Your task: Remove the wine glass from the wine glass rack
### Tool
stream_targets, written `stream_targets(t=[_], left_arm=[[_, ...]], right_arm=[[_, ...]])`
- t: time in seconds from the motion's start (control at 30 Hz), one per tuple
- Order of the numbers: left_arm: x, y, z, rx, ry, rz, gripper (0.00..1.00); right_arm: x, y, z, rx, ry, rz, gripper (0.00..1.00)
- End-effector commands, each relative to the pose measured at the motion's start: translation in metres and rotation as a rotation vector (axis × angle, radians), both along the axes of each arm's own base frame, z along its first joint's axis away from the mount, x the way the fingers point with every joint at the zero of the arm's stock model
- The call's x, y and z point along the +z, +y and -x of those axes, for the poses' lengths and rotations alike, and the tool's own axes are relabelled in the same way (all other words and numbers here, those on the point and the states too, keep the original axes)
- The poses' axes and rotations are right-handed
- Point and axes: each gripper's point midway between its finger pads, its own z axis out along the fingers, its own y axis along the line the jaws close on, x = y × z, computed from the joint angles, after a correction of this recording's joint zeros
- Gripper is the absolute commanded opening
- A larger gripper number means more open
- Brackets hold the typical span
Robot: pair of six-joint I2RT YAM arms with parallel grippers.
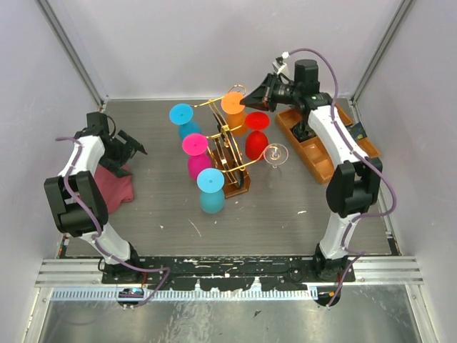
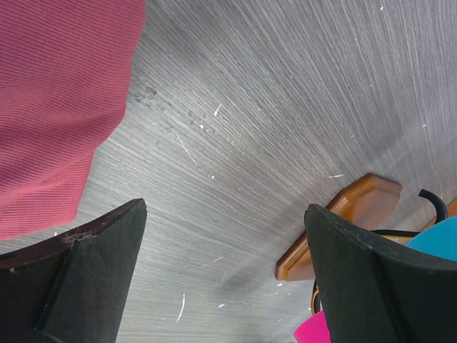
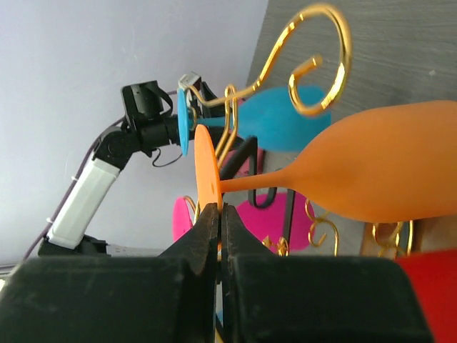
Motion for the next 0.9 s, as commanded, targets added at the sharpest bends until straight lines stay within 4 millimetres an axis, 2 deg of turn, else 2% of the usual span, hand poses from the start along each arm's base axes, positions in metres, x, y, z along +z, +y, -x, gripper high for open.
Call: stream_targets(t=[0.0,0.1,0.23,0.3,0.37,0.43,0.5,0.6,0.67,0.77,0.87], left_arm=[[-0.007,-0.006,0.000,-0.022,0.000,0.037,0.99],[-0.008,-0.007,0.001,-0.026,0.001,0.040,0.99],[-0.008,-0.008,0.001,-0.023,-0.005,0.046,0.99],[-0.007,-0.009,0.000,-0.023,-0.007,0.053,1.00],[-0.006,-0.010,-0.001,-0.023,-0.010,0.060,0.99],[-0.004,-0.011,-0.001,-0.022,-0.016,0.062,1.00],[-0.003,-0.011,0.000,-0.021,-0.019,0.064,0.99],[0.000,-0.012,0.002,-0.019,-0.025,0.068,0.99],[0.000,-0.014,0.004,-0.013,-0.028,0.072,0.99],[-0.001,-0.017,0.008,-0.007,-0.033,0.088,0.99],[-0.005,-0.020,0.012,-0.012,-0.018,0.108,0.99]], right_arm=[[0.029,-0.035,0.026,-0.059,-0.111,0.063,0.01],[0.030,-0.069,0.022,-0.150,-0.119,0.095,0.01],[0.052,-0.124,0.015,-0.307,-0.165,0.142,0.01],[0.056,-0.155,0.013,-0.410,-0.176,0.239,0.01],[0.049,-0.186,0.015,-0.526,-0.154,0.389,0.01],[0.027,-0.223,0.021,-0.661,-0.088,0.588,0.01],[-0.003,-0.250,0.039,-0.731,0.008,0.756,0.01],[-0.045,-0.290,0.083,-0.854,0.128,0.998,0.01],[-0.067,-0.321,0.114,-0.985,0.180,1.169,0.01],[-0.098,-0.357,0.157,-1.111,0.296,1.376,0.01],[-0.119,-0.383,0.188,-1.194,0.415,1.563,0.01]])
